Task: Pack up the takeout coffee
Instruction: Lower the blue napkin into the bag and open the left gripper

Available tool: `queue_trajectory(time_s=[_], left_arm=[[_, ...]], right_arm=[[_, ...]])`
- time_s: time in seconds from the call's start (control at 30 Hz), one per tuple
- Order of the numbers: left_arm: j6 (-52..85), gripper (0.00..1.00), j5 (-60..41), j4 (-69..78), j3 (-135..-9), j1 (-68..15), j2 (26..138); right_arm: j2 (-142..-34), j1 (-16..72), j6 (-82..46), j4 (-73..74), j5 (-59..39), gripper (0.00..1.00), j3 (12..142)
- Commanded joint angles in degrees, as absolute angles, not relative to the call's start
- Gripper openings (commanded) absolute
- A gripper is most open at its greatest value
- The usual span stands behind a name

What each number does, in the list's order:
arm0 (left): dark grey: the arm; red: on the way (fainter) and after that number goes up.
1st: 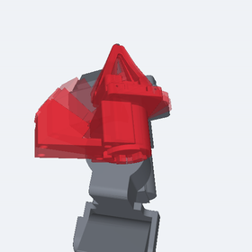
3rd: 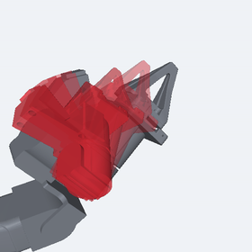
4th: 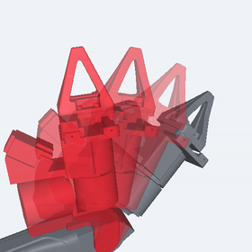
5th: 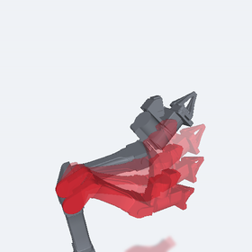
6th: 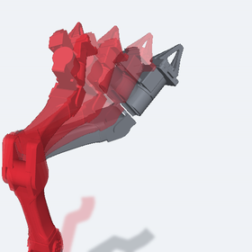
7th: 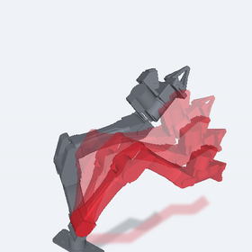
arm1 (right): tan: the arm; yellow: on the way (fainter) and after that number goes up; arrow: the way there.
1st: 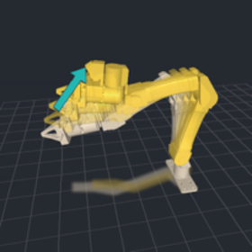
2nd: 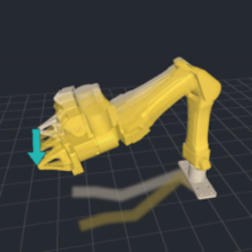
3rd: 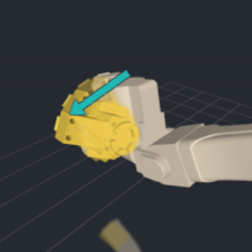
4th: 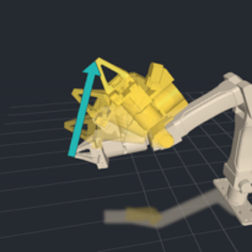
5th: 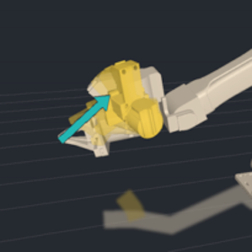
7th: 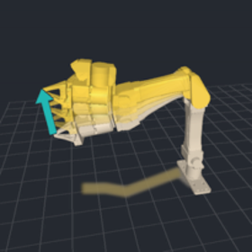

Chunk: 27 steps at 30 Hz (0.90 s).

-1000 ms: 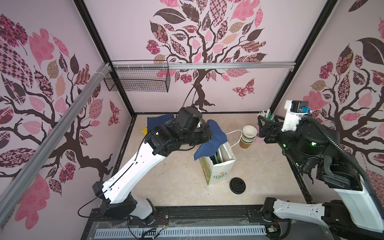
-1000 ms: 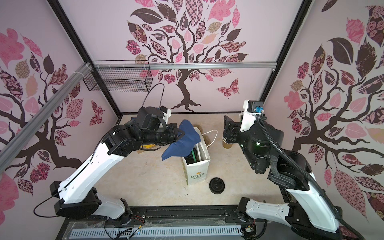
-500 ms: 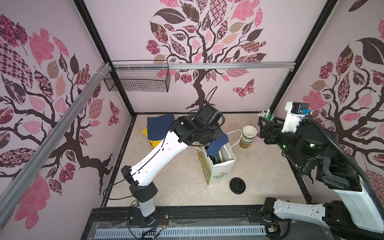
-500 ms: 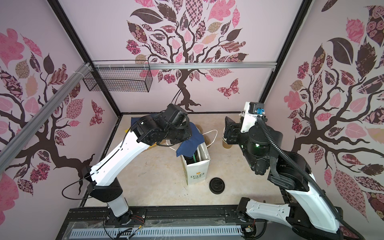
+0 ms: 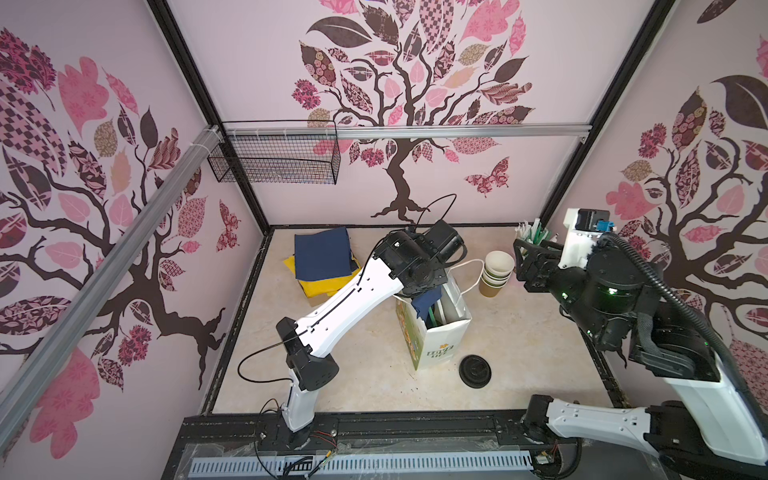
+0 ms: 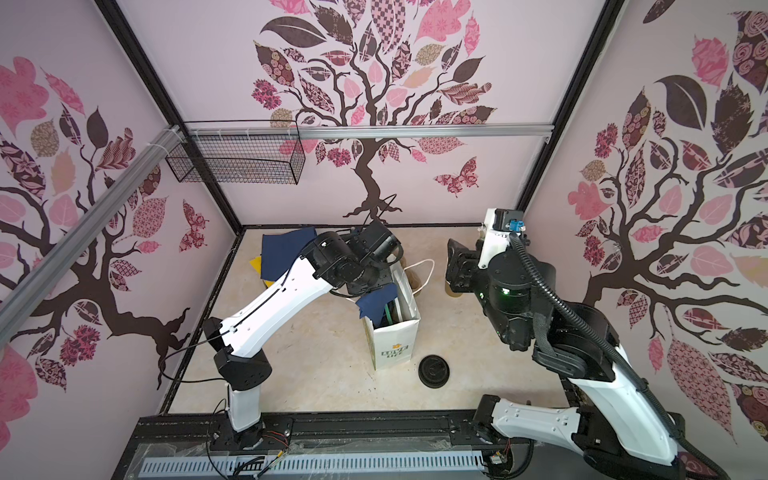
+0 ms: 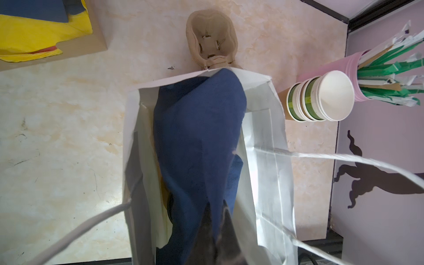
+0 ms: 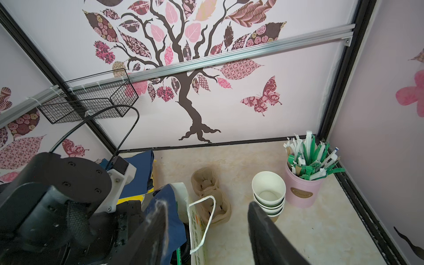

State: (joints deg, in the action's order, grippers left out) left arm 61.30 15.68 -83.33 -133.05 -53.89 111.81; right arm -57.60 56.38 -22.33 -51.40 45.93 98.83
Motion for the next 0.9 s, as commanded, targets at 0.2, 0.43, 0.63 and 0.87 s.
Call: queue_trajectory(time_s=[0.2, 0.43, 0.63, 0.87], left_arm=[[58.6, 0.00, 21.0, -82.8, -132.9, -53.9, 114.9], [58.7, 0.00, 21.0, -79.9, -127.1, -54.0, 114.3], [58.3, 0.00, 20.7, -78.2, -126.2, -54.0, 114.9], [56.7, 0.15, 19.2, -74.6, -125.3, -53.9, 116.5]], right_arm=[[-58.3, 56.3, -25.0, -54.3, 44.7, 0.59, 99.4], [-58.8, 56.3, -24.6, -54.3, 44.6, 0.59, 99.6], [-59.0, 56.4, -24.2, -54.4, 44.6, 0.59, 100.2], [-58.4, 56.4, -24.3, -55.1, 44.7, 0.59, 100.0]])
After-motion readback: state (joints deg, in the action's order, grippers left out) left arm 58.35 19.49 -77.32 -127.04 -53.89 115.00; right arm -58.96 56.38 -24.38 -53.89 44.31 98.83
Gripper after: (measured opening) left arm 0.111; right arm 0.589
